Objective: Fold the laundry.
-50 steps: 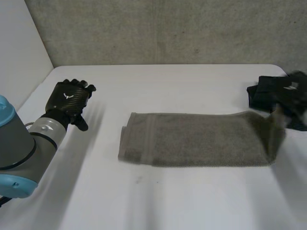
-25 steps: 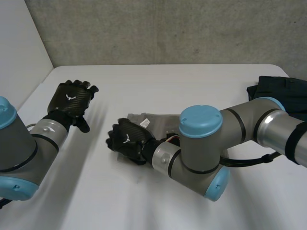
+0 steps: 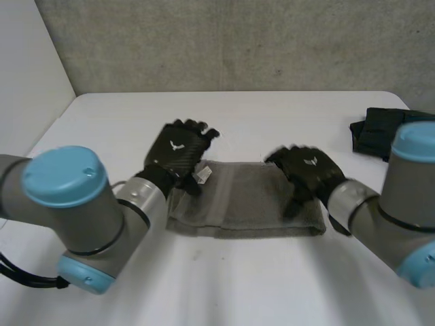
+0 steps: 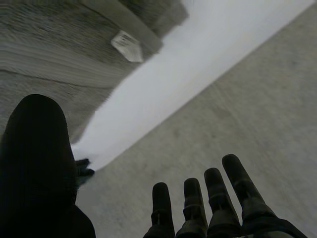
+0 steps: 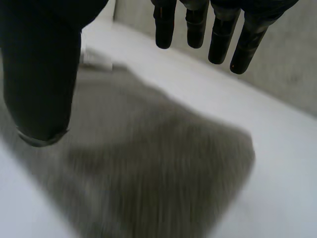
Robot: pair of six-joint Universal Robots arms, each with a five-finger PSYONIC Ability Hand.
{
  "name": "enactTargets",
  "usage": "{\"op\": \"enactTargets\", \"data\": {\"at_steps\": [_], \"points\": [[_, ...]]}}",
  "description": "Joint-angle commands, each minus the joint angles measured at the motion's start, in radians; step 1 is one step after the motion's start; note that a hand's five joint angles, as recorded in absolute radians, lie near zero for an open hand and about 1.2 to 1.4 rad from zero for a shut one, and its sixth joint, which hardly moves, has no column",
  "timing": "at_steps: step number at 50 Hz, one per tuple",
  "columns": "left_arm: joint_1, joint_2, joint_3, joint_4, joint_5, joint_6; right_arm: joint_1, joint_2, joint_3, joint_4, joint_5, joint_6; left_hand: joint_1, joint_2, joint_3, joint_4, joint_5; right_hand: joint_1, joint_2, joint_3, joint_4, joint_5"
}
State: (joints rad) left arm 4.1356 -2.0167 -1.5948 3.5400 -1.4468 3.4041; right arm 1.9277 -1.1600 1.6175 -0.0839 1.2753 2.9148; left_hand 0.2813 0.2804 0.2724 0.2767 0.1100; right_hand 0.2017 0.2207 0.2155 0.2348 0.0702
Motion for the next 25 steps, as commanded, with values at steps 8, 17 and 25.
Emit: {"op": "enactTargets", "data": {"at_steps": [8,17,25], "points": [[-0.001,-0.111,0.019,-0.116,-0.049,0.064,-0.068,0.036,0.165,-0.140,0.003,-0.158,0.238,0.238,0.246,0.242,0.234,0.543,0.524,0.529,0.510,0.500],[-0.002,-0.044,-0.017,-0.122,-0.112,0.064,-0.090,0.052,0.163,-0.182,0.053,-0.308,0.205,0.206,0.214,0.210,0.202,1.195,1.176,1.181,1.161,1.152],[0.038,0.088,-0.080,-0.121,-0.106,0.054,-0.073,-0.010,0.099,-0.140,0.105,-0.635,0.170,0.171,0.179,0.175,0.167,1.195,1.176,1.181,1.161,1.152]]}}
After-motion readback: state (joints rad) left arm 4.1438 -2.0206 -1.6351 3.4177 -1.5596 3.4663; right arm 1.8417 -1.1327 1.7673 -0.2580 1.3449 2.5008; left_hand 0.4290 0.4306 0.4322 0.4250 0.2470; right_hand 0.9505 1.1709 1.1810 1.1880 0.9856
